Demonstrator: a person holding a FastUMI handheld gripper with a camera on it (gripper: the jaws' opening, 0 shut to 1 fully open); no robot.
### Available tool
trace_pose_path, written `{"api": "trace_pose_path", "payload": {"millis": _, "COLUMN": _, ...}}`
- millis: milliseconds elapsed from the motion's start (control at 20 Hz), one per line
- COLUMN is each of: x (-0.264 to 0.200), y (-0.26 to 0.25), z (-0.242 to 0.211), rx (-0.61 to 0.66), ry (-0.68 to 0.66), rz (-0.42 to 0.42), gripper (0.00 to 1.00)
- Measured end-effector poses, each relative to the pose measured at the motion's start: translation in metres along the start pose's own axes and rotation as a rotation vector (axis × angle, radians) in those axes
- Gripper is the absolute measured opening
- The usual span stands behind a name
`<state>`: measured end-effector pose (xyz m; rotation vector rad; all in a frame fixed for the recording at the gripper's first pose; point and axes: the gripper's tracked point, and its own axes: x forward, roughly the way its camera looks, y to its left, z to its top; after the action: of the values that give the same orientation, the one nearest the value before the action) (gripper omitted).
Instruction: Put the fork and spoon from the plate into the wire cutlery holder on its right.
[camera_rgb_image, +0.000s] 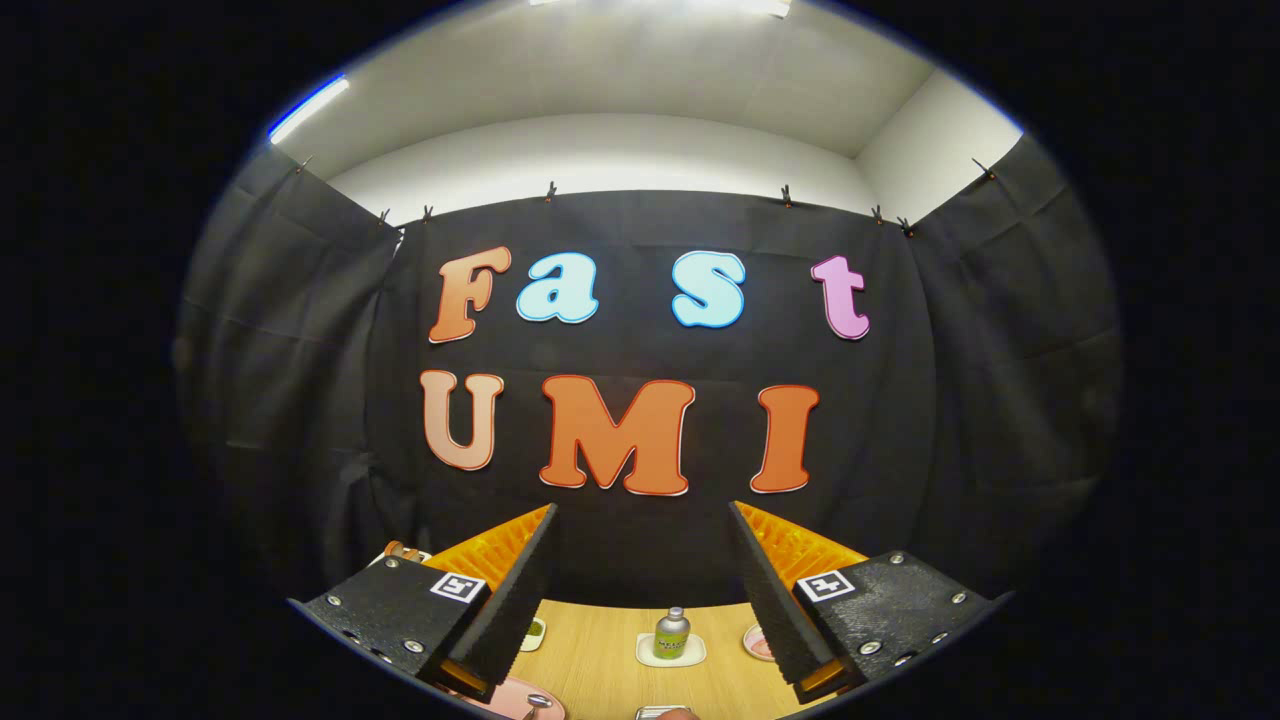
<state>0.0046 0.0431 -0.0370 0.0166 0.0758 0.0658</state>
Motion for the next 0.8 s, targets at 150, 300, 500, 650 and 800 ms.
{"api": "trace_pose_path", "payload": {"millis": 150, "x": 0.004, "y": 0.014, "z": -0.036, "rx": 0.008, "ry": 0.082, "rz": 0.022, "gripper": 0.97}}
{"api": "trace_pose_path", "payload": {"millis": 300, "x": 0.006, "y": 0.032, "z": -0.069, "rx": 0.010, "ry": 0.165, "rz": 0.044, "gripper": 0.97}}
{"api": "trace_pose_path", "payload": {"millis": 500, "x": 0.007, "y": 0.057, "z": -0.125, "rx": 0.006, "ry": 0.309, "rz": 0.077, "gripper": 0.97}}
{"api": "trace_pose_path", "payload": {"millis": 650, "x": 0.002, "y": 0.078, "z": -0.172, "rx": 0.028, "ry": 0.439, "rz": 0.101, "gripper": 0.96}}
{"api": "trace_pose_path", "payload": {"millis": 800, "x": -0.008, "y": 0.099, "z": -0.219, "rx": 0.066, "ry": 0.580, "rz": 0.122, "gripper": 0.96}}
